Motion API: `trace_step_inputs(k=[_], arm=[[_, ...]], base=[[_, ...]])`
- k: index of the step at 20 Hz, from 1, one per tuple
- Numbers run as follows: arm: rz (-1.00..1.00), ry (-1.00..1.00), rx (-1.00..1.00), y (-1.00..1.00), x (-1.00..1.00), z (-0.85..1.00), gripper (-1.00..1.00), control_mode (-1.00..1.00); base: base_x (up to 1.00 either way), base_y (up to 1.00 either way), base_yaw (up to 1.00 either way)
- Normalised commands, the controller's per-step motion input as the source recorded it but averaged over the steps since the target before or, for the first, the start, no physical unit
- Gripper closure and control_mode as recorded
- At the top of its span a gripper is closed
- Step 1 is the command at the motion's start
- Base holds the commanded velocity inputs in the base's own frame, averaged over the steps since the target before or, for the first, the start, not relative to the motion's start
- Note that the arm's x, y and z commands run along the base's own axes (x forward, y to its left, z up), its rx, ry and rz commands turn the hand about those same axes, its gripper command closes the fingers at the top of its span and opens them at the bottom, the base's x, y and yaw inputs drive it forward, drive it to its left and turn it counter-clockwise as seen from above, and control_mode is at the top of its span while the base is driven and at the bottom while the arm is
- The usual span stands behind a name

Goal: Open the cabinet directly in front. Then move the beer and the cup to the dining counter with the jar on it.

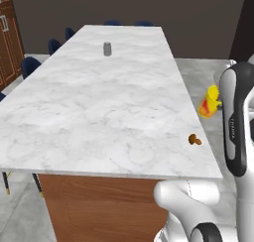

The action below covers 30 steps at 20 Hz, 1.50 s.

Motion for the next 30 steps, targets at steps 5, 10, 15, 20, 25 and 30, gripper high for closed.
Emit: trace_step_inputs(k=[5, 10, 15, 20, 25, 30], arm=[[0.19, 0.0, 0.0, 0.0, 0.27, -0.02, 1.0, -1.0], [0.14, -0.01, -0.03, 0.09, 0.24, -0.17, 1.0, -1.0], [0.07, -0.06, -0.04, 0.07, 0.14, -0.2, 1.0, -1.0], [0.05, -0.07, -0.04, 0.03, 0.16, -0.32, 1.0, -1.0], [0.03, -0.05, 0.0, 0.0, 0.2, -0.34, 1.0, -1.0], [0.03, -0.01, -0.02, 0.0, 0.27, -0.29, 1.0, -1.0]], base=[[0.0, 0.0, 0.0], [0.0, 0.0, 0.0], [0.0, 0.0, 0.0], [0.0, 0.0, 0.0], [0.0, 0.0, 0.0], [0.0, 0.0, 0.0]])
